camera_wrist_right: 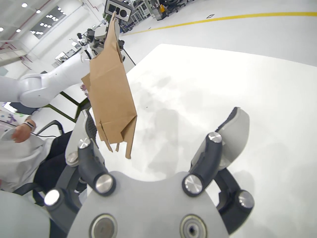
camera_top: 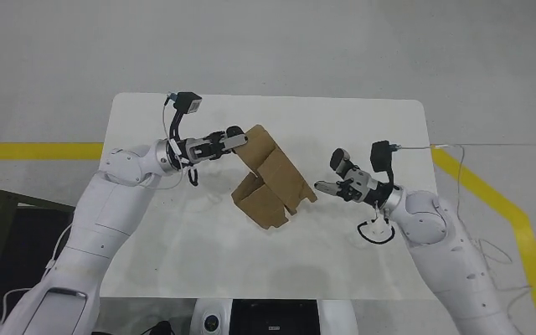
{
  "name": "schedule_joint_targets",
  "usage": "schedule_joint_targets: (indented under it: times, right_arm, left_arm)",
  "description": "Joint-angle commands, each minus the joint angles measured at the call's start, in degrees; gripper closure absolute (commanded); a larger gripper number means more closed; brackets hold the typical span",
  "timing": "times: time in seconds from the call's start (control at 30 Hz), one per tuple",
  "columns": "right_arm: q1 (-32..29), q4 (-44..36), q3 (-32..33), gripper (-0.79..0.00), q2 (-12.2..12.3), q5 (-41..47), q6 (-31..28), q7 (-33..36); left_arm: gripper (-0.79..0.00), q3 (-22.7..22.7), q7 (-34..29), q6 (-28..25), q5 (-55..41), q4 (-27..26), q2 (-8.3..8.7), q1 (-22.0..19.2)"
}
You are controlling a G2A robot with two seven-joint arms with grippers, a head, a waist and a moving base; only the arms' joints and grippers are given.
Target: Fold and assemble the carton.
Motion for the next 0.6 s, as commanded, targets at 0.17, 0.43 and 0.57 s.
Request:
schedule_joint_targets:
  times: [0.17, 0.43, 0.57]
  right_arm:
    - [5.5, 4.6, -6.1, -0.785, -0.6, 11.6, -3.2, 8.8]
    - [9.2, 7.6, -10.4, -0.785, -0.8, 21.1, -6.4, 16.2]
    - [10.5, 8.0, -12.3, -0.785, -0.7, 25.1, -7.5, 20.1]
  left_arm:
    - [0.000, 2.3, -1.7, 1.8, -1.7, -2.6, 0.10, 0.3]
    - [0.000, 4.4, -3.1, 3.2, -1.5, -5.4, 1.11, 1.1]
    - [0.000, 5.5, -3.0, 3.1, -0.5, -5.9, 1.75, 0.9]
